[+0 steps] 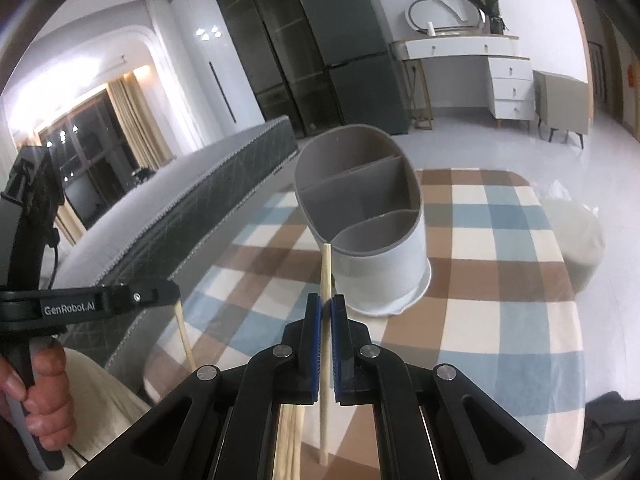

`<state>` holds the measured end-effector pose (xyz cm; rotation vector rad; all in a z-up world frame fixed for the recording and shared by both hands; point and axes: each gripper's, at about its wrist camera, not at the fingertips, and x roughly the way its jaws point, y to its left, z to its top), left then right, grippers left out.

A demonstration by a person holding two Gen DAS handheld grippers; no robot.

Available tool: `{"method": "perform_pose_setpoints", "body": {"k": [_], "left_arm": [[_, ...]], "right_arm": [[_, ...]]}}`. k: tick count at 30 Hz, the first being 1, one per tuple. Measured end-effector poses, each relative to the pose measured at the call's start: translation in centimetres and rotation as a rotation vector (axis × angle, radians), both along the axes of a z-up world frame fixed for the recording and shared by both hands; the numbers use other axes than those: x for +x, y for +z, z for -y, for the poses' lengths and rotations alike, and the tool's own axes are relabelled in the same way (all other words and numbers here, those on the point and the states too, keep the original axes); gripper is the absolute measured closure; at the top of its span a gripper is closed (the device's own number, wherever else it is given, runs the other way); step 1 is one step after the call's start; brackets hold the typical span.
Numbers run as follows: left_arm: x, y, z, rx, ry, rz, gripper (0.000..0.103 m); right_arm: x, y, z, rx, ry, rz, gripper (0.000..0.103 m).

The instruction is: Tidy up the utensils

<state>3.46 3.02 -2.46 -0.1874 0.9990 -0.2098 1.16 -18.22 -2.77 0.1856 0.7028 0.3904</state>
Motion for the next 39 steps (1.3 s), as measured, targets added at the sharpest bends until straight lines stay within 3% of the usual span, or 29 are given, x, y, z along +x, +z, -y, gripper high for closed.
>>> {"method": "perform_pose_setpoints", "body": {"k": [5,9,15,17,18,22,25,27,28,31,33,35,39], "left_arm": [[-0.3,1.1,0.9,0.030,-0.010,0.025,0.103],[-0.2,1.4,1.1,0.035,-0.010,0.034,0.103],[0.2,0.1,0.5,0.010,0.013,0.012,0.103],[0.7,-0.8,0.2,-0.010,0.023,-0.016,0.103],[1.0,-1.1,-0.1,-0.023,0.024,-0.023,0.103],[1.6,-1.7,-1.3,-0.056,0.041,-0.024,0.103],[2.0,-2.2,-2.1,-0.073,0.055,-0.036,0.103],[2.3,-2.5,-2.7,-0.089,0.061,-0.041,0.103],[2.4,-2.7,-2.9,-0.094,0.065,-0.046,0.103],[2.7,-3.1,-3.4,-0.120,0.066,-0.060,0.103],[2.7,-3.1,-3.4,-0.122,0.060,-0.063,0.103],[2.5,-2.8,-3.2,-0.127,0.048,-0.056,0.103],[1.9,-1.7,-2.5,-0.111,0.018,-0.012,0.103]], "right_arm": [[-0.3,0.1,0.0,0.006,0.019,0.020,0.103],[0.4,-1.1,0.6,0.018,0.017,-0.055,0.103],[4.7,-6.0,1.3,-0.034,0.058,-0.388,0.100],[6.4,-7.8,1.7,-0.042,0.036,-0.482,0.087],[7.2,-8.5,1.8,-0.058,0.014,-0.513,0.087],[9.2,-9.6,0.3,-0.155,-0.023,-0.534,0.066],[9.6,-10.9,-1.6,-0.276,-0.037,-0.549,0.067],[8.9,-11.0,-3.6,-0.400,-0.044,-0.493,0.066],[8.4,-10.9,-4.5,-0.461,-0.044,-0.455,0.076],[7.2,-10.8,-5.7,-0.475,-0.041,-0.408,0.094],[6.7,-10.6,-5.5,-0.453,-0.052,-0.397,0.095],[6.2,-9.8,-4.6,-0.409,-0.059,-0.366,0.103],[4.9,-8.0,-3.2,-0.315,-0.035,-0.315,0.103]]}}
